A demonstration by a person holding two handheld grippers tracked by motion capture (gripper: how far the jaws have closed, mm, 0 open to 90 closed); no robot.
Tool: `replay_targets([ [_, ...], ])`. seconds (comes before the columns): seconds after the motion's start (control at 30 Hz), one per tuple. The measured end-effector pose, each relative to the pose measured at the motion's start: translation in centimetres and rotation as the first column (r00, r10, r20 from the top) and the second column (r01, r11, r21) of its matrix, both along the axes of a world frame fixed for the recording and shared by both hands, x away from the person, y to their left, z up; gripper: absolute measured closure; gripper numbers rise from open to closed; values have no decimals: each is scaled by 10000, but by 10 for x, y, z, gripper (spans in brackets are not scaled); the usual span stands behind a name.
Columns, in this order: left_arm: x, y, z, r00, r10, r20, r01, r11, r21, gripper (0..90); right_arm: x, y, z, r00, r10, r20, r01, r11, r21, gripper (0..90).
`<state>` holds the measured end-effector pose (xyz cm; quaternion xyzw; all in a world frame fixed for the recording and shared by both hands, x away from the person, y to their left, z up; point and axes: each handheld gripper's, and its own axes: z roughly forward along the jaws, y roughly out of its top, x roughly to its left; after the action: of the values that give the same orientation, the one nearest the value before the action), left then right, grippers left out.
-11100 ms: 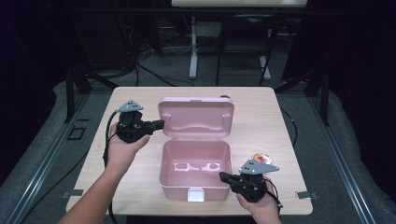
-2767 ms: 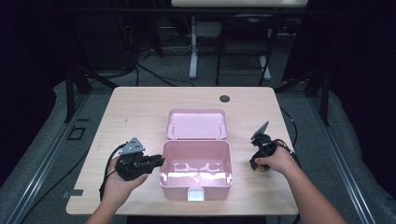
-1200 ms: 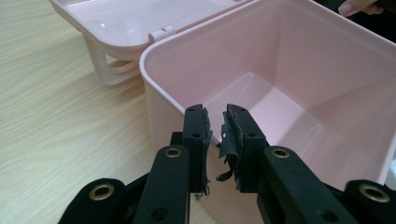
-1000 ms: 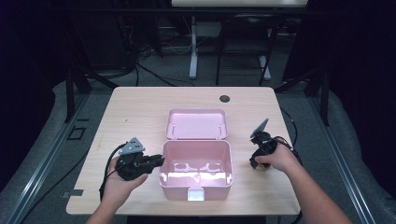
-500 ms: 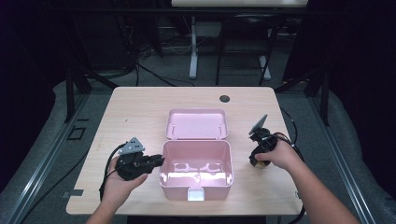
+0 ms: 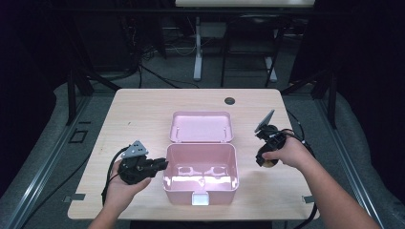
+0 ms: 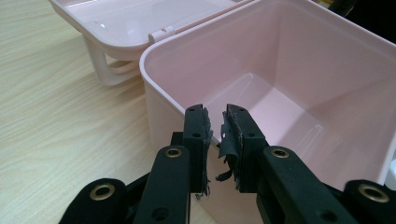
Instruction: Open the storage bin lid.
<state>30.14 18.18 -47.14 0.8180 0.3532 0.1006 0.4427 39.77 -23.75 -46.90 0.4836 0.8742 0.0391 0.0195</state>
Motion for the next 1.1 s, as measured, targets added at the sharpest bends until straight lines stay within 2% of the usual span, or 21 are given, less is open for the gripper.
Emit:
replay_targets([
  [0.37, 0, 0, 0, 10000, -4, 5, 4, 10000, 12, 786, -3, 7, 24, 9994, 357, 22, -356, 9993, -96, 195],
  [0.57, 0, 0, 0, 10000, -3, -6, 3, 10000, -19, 786, -4, 9, 36, 9985, 538, 111, -538, 9985, 37, 195],
  [0.8, 0, 0, 0, 10000, 4, 2, -4, 10000, -14, 786, -7, 14, 47, 9964, 849, -22, -849, 9964, -14, 196],
  [1.1, 0, 0, 0, 10000, 34, -33, -34, 10000, -54, 786, -12, 24, 63, 9892, 1465, 87, -1463, 9890, -218, 196],
])
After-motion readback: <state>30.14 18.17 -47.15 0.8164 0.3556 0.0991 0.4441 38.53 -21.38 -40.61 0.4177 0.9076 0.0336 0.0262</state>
